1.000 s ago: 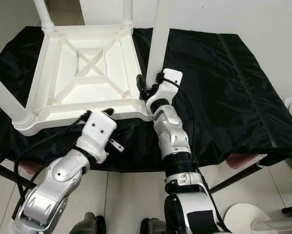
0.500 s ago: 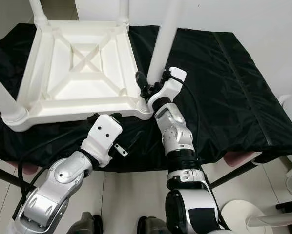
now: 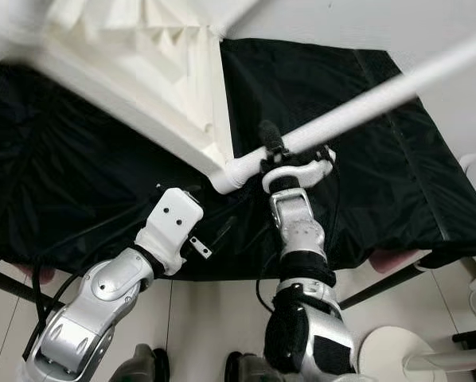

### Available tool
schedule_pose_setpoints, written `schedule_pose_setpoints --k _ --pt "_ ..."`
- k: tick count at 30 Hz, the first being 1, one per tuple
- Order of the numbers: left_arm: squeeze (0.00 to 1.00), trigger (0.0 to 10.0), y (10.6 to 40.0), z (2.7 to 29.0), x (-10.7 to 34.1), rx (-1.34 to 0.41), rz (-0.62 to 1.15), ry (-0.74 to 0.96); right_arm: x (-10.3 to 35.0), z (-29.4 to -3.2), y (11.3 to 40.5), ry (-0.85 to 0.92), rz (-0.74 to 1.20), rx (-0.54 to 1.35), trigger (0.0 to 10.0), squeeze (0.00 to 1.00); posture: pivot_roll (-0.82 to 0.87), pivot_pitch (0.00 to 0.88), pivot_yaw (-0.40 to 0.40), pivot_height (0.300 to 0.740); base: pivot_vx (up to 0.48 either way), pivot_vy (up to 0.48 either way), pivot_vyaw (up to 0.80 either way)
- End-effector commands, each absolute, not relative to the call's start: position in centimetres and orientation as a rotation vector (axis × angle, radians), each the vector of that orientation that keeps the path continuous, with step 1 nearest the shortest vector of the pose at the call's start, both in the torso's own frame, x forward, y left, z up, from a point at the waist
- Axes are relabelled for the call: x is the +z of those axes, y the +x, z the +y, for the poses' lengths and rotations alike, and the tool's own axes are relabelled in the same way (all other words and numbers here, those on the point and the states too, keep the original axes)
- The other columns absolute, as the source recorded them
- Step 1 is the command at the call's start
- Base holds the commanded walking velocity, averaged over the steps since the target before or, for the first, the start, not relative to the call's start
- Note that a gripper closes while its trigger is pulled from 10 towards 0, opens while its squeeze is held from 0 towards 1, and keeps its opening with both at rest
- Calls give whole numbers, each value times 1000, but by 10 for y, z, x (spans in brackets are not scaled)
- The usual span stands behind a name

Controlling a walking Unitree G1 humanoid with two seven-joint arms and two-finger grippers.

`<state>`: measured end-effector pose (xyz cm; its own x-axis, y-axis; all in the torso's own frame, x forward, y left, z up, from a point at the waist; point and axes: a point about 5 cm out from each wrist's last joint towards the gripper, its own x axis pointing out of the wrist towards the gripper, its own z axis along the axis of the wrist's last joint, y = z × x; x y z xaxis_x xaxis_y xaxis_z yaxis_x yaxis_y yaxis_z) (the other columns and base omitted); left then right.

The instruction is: Building children table

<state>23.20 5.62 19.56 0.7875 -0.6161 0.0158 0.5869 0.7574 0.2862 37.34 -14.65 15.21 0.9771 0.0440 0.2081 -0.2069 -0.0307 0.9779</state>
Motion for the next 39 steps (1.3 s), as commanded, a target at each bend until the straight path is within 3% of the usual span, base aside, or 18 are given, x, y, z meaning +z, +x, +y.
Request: schedule_pose_setpoints --k 1,6,11,14,28,29,31,39 --pt "0 10000 228 55 195 -667 -107 271 136 -138 369 1662 -59 185 10000 0 -27 181 -11 740 0 0 0" --pt "0 10000 229 56 194 -661 -101 277 130 -128 367 1766 -6 208 10000 0 -29 182 -10 740 0 0 0" --pt "0 10000 230 58 193 -649 -96 285 128 -117 363 1689 14 249 10000 0 -22 188 -12 740 0 0 0" --pt "0 10000 230 60 193 -643 -92 287 125 -118 362 1731 22 245 10000 0 -21 193 -13 740 0 0 0" --pt "0 10000 230 67 187 -620 -68 303 114 -140 341 1723 -9 186 10000 0 -25 205 -13 740 0 0 0" --pt "0 10000 230 68 187 -621 -65 305 109 -154 335 1850 -63 117 10000 0 -27 209 -8 740 0 0 0" --pt "0 10000 230 68 187 -621 -63 305 107 -160 333 1882 -83 94 10000 0 -29 209 -8 740 0 0 0" --pt "0 10000 230 68 186 -630 -58 309 131 -177 307 1939 -283 237 10000 0 -33 208 -5 740 0 0 0"
